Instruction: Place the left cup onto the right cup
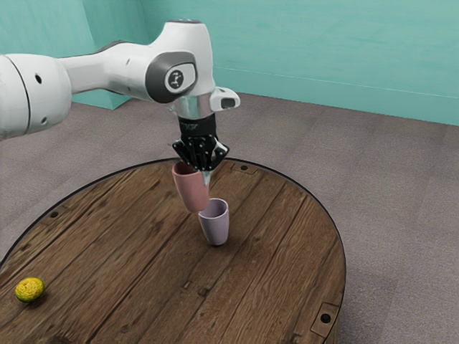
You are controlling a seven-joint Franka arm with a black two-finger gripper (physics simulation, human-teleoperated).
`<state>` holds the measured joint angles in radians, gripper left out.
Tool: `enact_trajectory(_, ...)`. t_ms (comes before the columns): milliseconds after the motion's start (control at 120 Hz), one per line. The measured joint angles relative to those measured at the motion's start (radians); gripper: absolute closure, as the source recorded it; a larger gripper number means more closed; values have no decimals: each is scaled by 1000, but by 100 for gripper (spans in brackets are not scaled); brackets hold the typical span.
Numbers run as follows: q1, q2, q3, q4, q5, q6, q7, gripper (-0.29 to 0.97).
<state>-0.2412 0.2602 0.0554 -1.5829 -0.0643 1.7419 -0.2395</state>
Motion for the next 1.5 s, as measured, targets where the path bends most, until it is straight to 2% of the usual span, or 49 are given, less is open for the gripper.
enact_trajectory(300, 14, 139, -4, 157, -4, -33, -66, 78)
enact_trajectory(808, 54, 290, 1, 299, -11, -17, -82, 78)
enact_trajectory(1033, 34, 285, 1, 287, -26, 5, -79, 79)
enact_trajectory(1325, 33, 227, 1, 170, -43, 37, -82, 78)
enact_trajectory(1500, 32, 210, 1, 120, -45, 65, -84, 40)
